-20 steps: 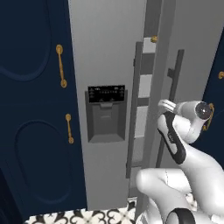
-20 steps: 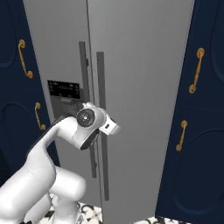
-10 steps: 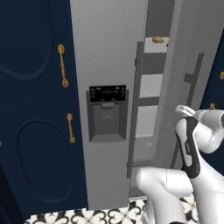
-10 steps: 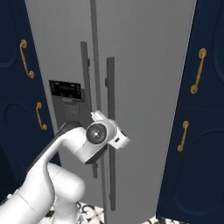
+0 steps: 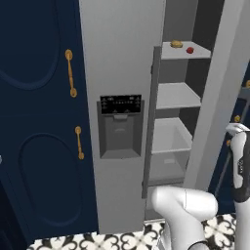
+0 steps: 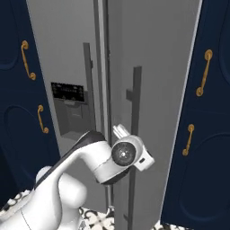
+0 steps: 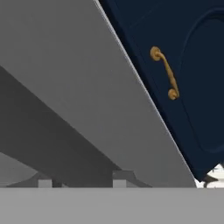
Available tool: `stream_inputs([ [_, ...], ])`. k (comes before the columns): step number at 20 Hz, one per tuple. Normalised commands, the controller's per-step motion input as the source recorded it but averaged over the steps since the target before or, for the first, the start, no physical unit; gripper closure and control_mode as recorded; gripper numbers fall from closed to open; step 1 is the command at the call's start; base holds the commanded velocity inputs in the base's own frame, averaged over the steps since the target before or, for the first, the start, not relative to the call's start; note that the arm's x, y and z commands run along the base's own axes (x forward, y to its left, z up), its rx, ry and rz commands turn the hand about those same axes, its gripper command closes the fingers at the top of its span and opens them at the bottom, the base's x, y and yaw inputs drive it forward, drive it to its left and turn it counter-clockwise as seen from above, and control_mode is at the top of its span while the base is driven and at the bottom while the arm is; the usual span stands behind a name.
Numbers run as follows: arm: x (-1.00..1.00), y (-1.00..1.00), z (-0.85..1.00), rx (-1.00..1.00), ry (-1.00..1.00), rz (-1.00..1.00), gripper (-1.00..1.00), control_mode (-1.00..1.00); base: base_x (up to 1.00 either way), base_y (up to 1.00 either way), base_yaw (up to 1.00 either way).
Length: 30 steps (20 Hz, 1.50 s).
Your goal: Take the strawberry from the fridge and place it on top of the pancake, located on the dining counter.
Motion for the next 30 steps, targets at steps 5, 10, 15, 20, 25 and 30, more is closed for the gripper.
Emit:
stream_inputs([
  [5, -0.29, -1.00, -0.16, 0.03, 0.00, -0.13, 1.00, -1.00, 0.00, 0.00, 0.00],
  [10, -0.96, -0.69, 0.52, 0.12, -0.23, -0.03, 1.00, -1.00, 0.00, 0.00, 0.00],
  [15, -1.00, 0.60, 0.99, -0.01, -0.44, 0.00, 1.00, -1.00, 0.00, 0.00, 0.00],
  [20, -0.68, 1.00, 0.83, -0.29, -0.36, 0.00, 1.00, -1.00, 0.00, 0.00, 0.00],
  [25, -0.09, 1.00, 0.58, -0.44, -0.21, -0.05, 1.00, -1.00, 0.00, 0.00, 0.00],
  [30, 0.00, 1.00, 0.43, -0.31, -0.03, -0.28, 1.00, -1.00, 0.00, 0.00, 0.00],
])
